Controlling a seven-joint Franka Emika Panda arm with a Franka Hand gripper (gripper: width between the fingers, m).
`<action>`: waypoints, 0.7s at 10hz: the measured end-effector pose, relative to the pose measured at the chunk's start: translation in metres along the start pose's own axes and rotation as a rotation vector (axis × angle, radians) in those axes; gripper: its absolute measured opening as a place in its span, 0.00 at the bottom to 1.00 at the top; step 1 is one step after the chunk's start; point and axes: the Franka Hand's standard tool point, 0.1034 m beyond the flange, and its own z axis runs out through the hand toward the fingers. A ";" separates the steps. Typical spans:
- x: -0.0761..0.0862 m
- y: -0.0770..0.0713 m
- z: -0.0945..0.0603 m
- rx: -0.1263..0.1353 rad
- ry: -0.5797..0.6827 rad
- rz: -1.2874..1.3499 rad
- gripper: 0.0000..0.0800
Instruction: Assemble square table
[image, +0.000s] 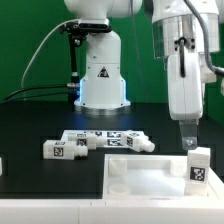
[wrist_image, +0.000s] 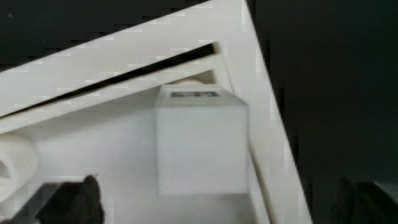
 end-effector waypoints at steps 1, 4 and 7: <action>0.000 0.000 0.000 0.000 0.000 0.000 0.81; 0.001 0.001 0.001 0.000 0.001 -0.042 0.81; 0.006 0.017 -0.014 0.009 -0.011 -0.204 0.81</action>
Offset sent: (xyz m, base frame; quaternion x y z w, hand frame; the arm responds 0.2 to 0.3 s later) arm 0.0000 0.0000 0.0000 0.0000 0.0000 -0.0650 0.9979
